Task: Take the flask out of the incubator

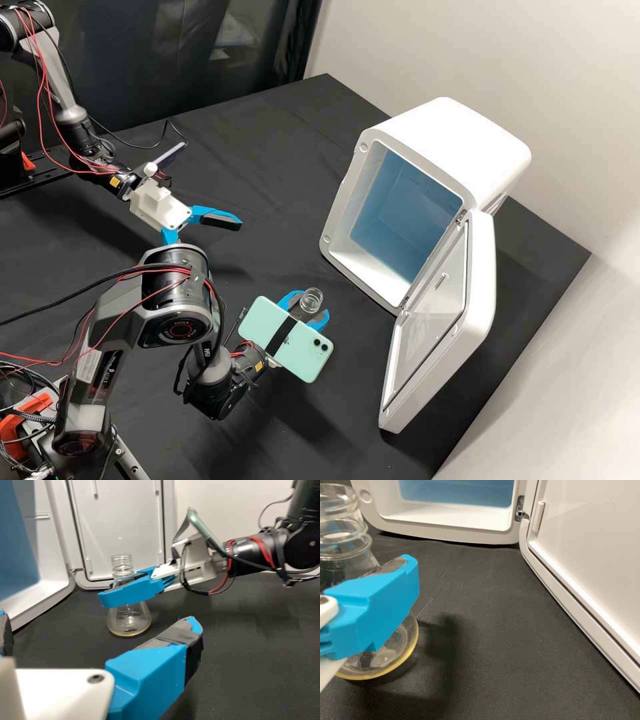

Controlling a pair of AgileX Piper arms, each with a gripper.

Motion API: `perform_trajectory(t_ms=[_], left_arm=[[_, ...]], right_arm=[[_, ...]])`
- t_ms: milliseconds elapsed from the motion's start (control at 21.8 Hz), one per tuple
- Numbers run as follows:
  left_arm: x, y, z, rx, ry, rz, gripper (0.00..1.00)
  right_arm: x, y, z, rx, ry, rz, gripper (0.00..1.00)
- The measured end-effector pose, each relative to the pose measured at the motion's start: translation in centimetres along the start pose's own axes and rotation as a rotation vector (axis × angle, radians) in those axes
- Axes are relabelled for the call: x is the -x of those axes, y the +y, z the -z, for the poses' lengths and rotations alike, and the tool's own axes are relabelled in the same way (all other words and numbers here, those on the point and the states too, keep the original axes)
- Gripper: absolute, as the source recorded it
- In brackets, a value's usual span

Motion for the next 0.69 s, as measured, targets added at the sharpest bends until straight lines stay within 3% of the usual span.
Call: perform_trajectory(t_ms=[184, 230, 689], left_arm=[[-0.1, 0.18, 0.9, 0.011, 0.034, -0.009, 1.0], [-0.1, 0.19, 1.0, 0.012, 0.037, -0.01, 1.0], [-0.3, 0.09, 1.2, 0.017, 0.047, -0.008, 1.0]], right_arm=[[0.0, 0.0, 0.0, 0.0, 0.0, 0.0, 0.0], [0.0, 0.0, 0.0, 0.0, -0.001, -0.001, 1.0], [-0.1, 0.1, -0.4, -0.019, -0.023, -0.023, 1.0]])
